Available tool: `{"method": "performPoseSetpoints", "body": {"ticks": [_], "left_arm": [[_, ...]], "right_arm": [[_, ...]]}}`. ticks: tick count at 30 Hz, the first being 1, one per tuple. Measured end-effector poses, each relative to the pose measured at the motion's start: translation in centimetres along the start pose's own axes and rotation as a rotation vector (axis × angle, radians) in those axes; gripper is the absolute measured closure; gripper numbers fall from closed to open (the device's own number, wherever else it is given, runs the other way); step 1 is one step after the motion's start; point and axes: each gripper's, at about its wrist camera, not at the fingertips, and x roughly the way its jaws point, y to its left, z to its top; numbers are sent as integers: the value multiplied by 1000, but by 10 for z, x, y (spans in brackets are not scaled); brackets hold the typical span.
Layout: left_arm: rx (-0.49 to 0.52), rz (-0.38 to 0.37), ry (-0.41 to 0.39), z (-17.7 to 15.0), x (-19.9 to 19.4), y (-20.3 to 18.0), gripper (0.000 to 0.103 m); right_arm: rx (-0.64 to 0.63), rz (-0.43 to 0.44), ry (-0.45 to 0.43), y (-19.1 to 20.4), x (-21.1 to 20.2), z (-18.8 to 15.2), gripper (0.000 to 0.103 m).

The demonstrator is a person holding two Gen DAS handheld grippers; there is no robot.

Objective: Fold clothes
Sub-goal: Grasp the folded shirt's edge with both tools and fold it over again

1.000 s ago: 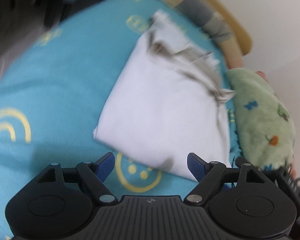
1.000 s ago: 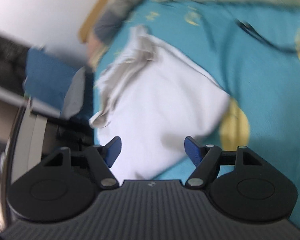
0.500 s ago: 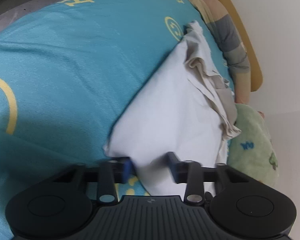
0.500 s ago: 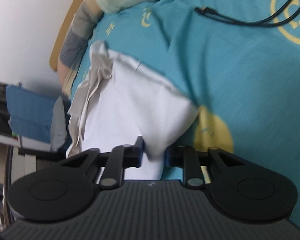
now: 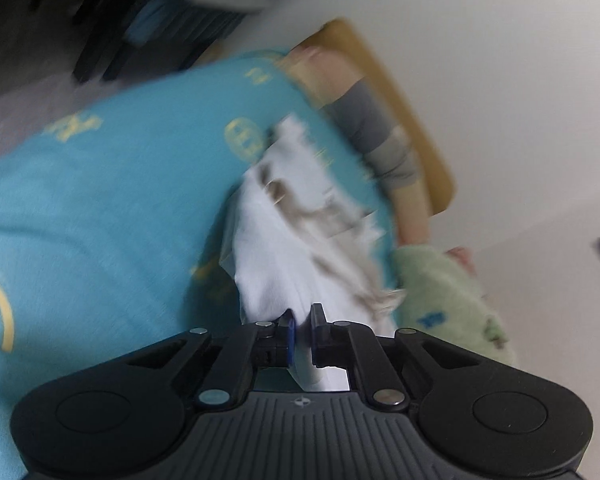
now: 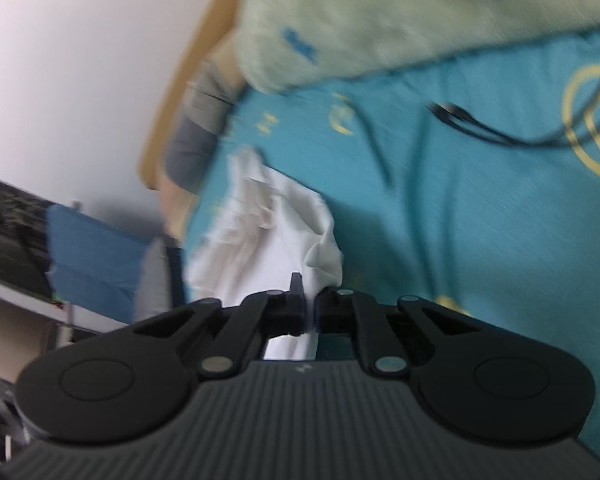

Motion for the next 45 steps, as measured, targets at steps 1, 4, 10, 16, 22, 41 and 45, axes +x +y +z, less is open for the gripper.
{"method": "performPoseSetpoints", "body": {"ticks": [1,4,10,16,22,41,45], "left_arm": [[16,-21,-28,2,-9,-8,97],[80,-61,-99,-2,-40,-24,99],[60,-98,-92,-34,-101,-28,100],[114,-96,-84,-74,-155,-27,100],[98,-140,-91,-65,-163,-42,100],[245,137,16,82,131,-23,94],[302,134,27,78,140,-13,82]], "right_arm": [[-9,22,-11,6,-7,1,96],[-29,78,-39,18,-36,2,97],[-73,178,-98,13,-118,-19,98],[-49,205,-107,-17,-170,-53,98],[-114,220,-184,1,-193,-54,99],[-334,-95,-73,66,110,62,98],[-390,-16,27,54,121,65,95]]}}
